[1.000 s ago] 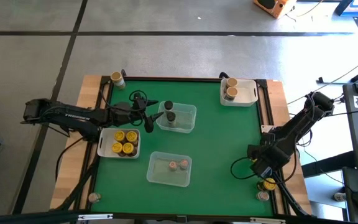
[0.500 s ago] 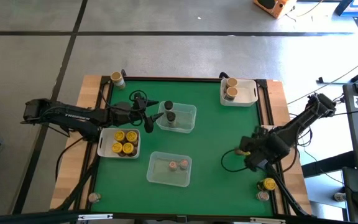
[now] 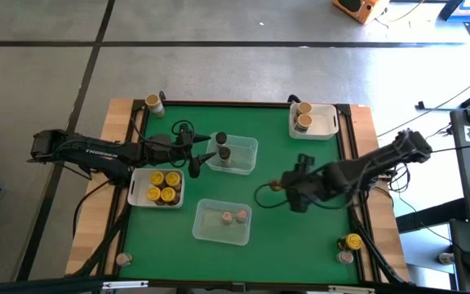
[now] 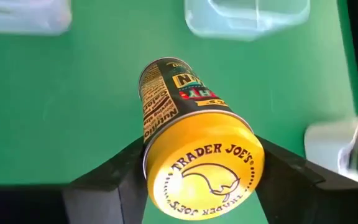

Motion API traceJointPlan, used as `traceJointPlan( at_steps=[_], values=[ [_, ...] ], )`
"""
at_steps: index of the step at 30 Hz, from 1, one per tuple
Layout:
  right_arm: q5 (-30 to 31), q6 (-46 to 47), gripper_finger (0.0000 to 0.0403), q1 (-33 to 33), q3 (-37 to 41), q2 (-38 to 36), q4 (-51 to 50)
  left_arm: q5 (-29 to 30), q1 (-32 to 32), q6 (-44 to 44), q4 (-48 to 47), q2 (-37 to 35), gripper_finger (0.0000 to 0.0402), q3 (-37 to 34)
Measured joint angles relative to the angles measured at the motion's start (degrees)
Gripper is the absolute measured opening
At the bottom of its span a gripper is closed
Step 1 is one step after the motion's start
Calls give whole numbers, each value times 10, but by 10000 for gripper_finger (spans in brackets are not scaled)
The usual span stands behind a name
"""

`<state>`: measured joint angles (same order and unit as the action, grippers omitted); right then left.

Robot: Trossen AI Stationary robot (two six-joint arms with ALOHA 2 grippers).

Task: Sort spices by type
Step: Put the yellow spice can into the bottom white bin

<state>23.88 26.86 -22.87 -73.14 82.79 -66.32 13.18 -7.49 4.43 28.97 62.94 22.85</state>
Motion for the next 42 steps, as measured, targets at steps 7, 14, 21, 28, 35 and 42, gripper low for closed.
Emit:
traceJointPlan(
  at_steps=[7,14,21,28,35,42],
  values=[
    [-5,-83,235,58,-101,106,5,0,0,0,0,0,301,0],
    [-29,-138,236,98,-195,207,15,0,0,-1,0,0,301,0],
    [-62,-193,236,118,-238,279,77,0,0,-1,1,0,301,0],
    [-100,-208,236,121,-239,320,97,0,0,-1,0,0,301,0],
    [-106,-213,237,121,-239,335,93,0,0,-3,0,0,301,0],
    [-111,-221,264,120,-238,337,117,0,0,-4,1,0,301,0]
  ],
)
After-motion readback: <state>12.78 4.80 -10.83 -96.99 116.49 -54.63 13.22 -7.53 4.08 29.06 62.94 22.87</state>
